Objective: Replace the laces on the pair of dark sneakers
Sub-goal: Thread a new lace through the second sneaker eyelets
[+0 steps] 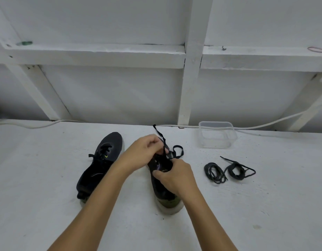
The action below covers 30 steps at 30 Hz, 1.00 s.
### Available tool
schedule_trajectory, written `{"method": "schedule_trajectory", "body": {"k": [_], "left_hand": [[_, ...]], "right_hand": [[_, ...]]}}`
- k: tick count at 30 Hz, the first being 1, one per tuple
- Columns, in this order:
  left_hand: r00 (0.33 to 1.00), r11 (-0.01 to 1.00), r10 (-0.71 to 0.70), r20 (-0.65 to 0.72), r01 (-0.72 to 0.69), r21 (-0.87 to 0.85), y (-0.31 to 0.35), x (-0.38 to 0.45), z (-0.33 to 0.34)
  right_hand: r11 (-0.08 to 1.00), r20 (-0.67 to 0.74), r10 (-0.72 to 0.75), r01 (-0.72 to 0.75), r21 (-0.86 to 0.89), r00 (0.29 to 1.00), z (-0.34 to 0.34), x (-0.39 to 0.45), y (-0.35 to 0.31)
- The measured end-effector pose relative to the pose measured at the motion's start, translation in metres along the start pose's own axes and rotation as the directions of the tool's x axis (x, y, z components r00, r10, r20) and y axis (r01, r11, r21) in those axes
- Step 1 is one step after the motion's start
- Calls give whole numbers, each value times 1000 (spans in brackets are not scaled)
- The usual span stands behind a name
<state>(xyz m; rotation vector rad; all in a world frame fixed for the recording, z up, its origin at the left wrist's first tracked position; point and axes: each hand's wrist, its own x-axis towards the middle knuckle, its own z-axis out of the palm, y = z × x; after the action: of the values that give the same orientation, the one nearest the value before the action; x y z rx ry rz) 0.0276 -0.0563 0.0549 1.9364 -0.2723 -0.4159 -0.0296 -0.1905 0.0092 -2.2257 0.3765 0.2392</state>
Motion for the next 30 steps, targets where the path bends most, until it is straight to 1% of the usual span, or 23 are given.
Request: {"method": "schedule_trajectory", "body": {"k": [1,3,4,5,6,7,8,10,13,14,15,16,17,18,19,20,21,22,23,24,25,27,30], "left_hand": [[999,986,-3,-43,-4,-165,2,1,-6],[986,829,-29,-165,-68,-556,2,2,-22],[972,739,-56,-226,-112,-664,0,2,-27],[955,749,-77,-286,-134,-649,-4,2,-30],[940,868,-66,-336,-112,-484,-8,3,-29],[939,983,-16,-344,-48,-178,-14,4,-24],[956,988,45,-289,1,157,-19,4,-17],[994,833,72,-86,-13,553,-23,3,-3],[1000,626,27,-14,-6,779,-21,5,4],[1000,611,21,-8,-7,791,-20,6,2],[1000,667,13,21,-24,744,-19,5,-1],[998,790,3,61,-39,612,-16,4,-5],[996,926,4,94,-39,375,-11,1,-9],[995,998,33,94,-38,52,-5,-3,-15],[998,964,52,42,-39,-263,-1,-5,-21],[999,869,38,-10,-38,-494,1,-6,-26],[999,789,14,-39,-35,-613,0,-7,-29],[998,789,-8,-67,-35,-614,-1,-7,-27],[994,878,-30,-105,-25,-479,-2,-6,-22],[989,974,-46,-140,13,-228,-5,-5,-17],[984,995,-51,-169,64,72,-10,-5,-12],[989,863,-21,-146,91,497,-15,-4,-4],[998,681,-40,-48,63,729,-12,-1,-2]], "right_hand": [[1000,-9,6,-6,3,1000,0,0,2],[999,-2,12,-12,35,1000,-1,-1,6],[999,2,9,-9,53,1000,-1,-2,7],[998,4,7,-7,70,1000,-1,-2,8],[996,2,10,-10,83,1000,-1,-2,8],[996,-3,15,-15,92,1000,-1,-2,8],[995,-9,18,-17,95,1000,0,-1,8],[996,-16,14,-13,87,1000,0,0,8],[995,-17,23,-22,102,1000,0,0,8],[994,-19,27,-25,106,999,0,-1,8],[994,-22,30,-28,108,999,0,-1,8],[993,-24,33,-31,110,999,0,-1,9],[993,-25,37,-34,117,999,0,-1,9],[991,-24,40,-37,129,999,0,-2,10],[989,-20,43,-40,142,999,0,-2,11],[988,-15,44,-41,150,999,0,-3,11],[988,-12,43,-40,152,999,0,-3,11],[988,-10,42,-40,151,999,0,-3,12],[988,-11,43,-41,150,999,0,-3,11],[988,-14,43,-41,149,999,1,-2,11],[988,-17,43,-41,146,999,1,-2,11],[990,-17,39,-36,137,999,0,-1,10],[990,-20,35,-32,139,999,0,-1,10]]}}
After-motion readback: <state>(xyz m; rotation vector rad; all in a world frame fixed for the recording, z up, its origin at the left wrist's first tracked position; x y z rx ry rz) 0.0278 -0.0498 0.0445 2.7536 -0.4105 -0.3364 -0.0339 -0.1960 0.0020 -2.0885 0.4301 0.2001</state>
